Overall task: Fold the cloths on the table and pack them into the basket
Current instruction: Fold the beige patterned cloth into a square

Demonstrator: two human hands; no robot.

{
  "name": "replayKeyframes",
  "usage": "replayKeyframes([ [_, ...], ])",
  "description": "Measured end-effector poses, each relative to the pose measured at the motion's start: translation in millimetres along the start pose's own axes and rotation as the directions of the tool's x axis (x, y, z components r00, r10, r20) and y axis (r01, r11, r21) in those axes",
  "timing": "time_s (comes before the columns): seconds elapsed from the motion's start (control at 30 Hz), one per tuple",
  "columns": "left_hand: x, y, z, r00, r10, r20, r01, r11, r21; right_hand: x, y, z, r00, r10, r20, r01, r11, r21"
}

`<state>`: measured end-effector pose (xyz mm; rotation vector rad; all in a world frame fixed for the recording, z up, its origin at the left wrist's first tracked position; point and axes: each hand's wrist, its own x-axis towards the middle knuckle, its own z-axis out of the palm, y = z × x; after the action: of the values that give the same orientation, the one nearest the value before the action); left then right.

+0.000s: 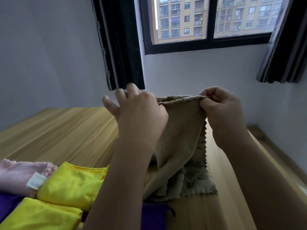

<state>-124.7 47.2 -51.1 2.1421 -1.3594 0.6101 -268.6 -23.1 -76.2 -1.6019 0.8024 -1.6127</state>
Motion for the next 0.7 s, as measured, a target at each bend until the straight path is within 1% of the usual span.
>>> replayKeyframes([
  [0.03, 2, -3, 3, 1.0, -0.007, -0.01, 0.007, 1.0, -0.021, 1, 0, -2, 1.0, 0.008, -0.016, -0.007, 1.0, 0.023],
  [0.07, 4, -7, 4, 1.0, -0.019, 0.016, 0.021, 0.992, -0.121, 2, -1, -4, 0.999, 0.012, -0.035, -0.011, 0.999, 0.036],
  [0.1, 5, -9, 5, 0.997, -0.026, 0.073, 0.046, 0.958, -0.282, 4, -1, -7, 0.998, 0.017, -0.052, -0.015, 0.999, 0.036],
  [0.13, 6, -11, 5, 0.988, -0.025, 0.15, 0.088, 0.898, -0.432, 5, 0, -8, 0.998, 0.023, -0.064, -0.021, 0.999, 0.033],
  [0.17, 6, -11, 6, 0.978, -0.015, 0.21, 0.125, 0.846, -0.518, 6, 1, -9, 0.997, 0.032, -0.072, -0.03, 0.999, 0.031],
  [0.2, 6, -10, 6, 0.975, -0.008, 0.222, 0.13, 0.831, -0.54, 6, 2, -10, 0.996, 0.041, -0.076, -0.039, 0.999, 0.029],
  [0.23, 6, -9, 7, 0.979, -0.005, 0.204, 0.118, 0.831, -0.544, 6, 2, -9, 0.995, 0.052, -0.082, -0.05, 0.998, 0.03],
  [0.33, 5, -2, 6, 0.993, -0.001, 0.12, 0.071, 0.814, -0.576, 7, 4, -8, 0.989, 0.103, -0.109, -0.097, 0.993, 0.06],
  [0.47, 6, 0, 5, 0.999, -0.027, 0.028, 0.038, 0.795, -0.606, 11, 9, -10, 0.956, 0.257, -0.141, -0.235, 0.959, 0.16],
  [0.57, 6, 0, 5, 0.998, -0.049, -0.027, 0.024, 0.807, -0.591, 10, 6, -10, 0.944, 0.328, -0.042, -0.313, 0.926, 0.212],
  [0.63, 5, 0, 4, 0.998, -0.049, -0.043, 0.016, 0.824, -0.567, 10, 4, -10, 0.943, 0.329, 0.04, -0.33, 0.919, 0.217],
  [0.7, 5, -1, 4, 0.998, -0.038, -0.053, 0.004, 0.844, -0.537, 10, 2, -10, 0.951, 0.302, 0.073, -0.31, 0.933, 0.181],
])
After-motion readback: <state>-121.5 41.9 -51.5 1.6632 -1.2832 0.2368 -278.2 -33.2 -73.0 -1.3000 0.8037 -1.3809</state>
